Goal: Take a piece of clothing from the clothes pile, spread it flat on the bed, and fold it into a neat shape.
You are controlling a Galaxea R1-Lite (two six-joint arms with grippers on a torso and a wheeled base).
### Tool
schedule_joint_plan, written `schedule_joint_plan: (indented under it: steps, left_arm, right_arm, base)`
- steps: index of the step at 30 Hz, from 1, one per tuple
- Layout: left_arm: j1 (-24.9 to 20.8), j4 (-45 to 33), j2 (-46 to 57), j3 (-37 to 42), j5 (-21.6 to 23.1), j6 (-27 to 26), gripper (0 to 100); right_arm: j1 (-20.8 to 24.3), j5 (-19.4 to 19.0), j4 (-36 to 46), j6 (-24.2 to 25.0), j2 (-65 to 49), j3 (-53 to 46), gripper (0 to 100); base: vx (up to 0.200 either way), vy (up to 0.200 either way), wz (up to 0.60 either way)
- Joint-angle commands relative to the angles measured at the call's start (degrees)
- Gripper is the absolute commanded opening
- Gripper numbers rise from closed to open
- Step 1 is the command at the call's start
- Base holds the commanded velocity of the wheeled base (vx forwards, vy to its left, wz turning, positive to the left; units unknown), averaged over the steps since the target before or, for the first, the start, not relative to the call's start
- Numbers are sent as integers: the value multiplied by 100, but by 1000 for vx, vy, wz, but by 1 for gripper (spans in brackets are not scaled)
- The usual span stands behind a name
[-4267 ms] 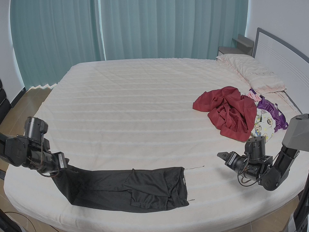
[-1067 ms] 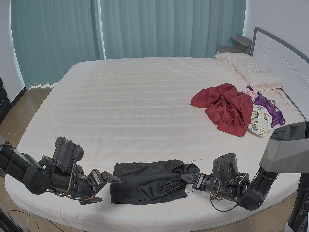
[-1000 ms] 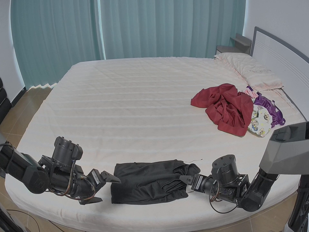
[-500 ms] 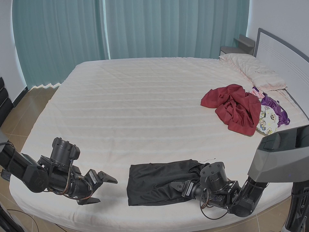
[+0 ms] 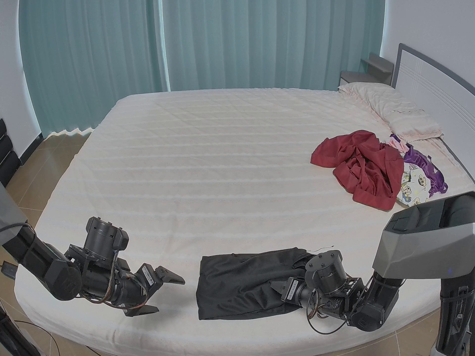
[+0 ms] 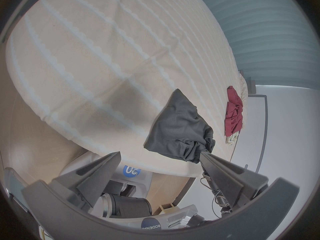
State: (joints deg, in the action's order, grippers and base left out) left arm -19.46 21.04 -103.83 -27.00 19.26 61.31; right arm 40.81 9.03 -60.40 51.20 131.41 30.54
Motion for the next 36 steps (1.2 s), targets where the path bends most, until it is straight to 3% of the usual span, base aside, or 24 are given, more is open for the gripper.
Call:
schedule_joint_plan:
  steps: [1,7,12,20,23,29,32,36]
  left_arm:
    - [-6,14,-67,63,-1,-5,100]
    - [-6,49,-67,90,-1,-13,100]
    - [-6,49,-94,99,-1,-40,100]
    - [-23,49,-103,107,-10,-49,100]
    - [-32,49,-103,125,-10,-57,100]
    - [-32,49,-111,125,-19,-57,100]
    - [-32,49,-111,125,-19,-57,100]
    - [-32,49,-111,125,-19,-66,100]
  right_arm:
    - [-3,55,11,-14,-98,-206,0]
    - [-118,63,29,-189,-345,-646,0]
    - [-425,-33,20,-875,-380,-962,0]
    - [-706,-51,55,-1288,-397,-1129,0]
    - [-812,-60,81,-1701,-459,-1287,0]
    - [-944,-60,81,-1886,-459,-1349,0]
    - [-1234,-112,81,-2387,-362,-1516,0]
    - [-1243,-200,73,-2475,-301,-1577,0]
  base:
    - [0,0,0]
    - [0,0,0]
    - [0,0,0]
    - [0,0,0]
    - [0,0,0]
    - [0,0,0]
    - [0,0,0]
    - [0,0,0]
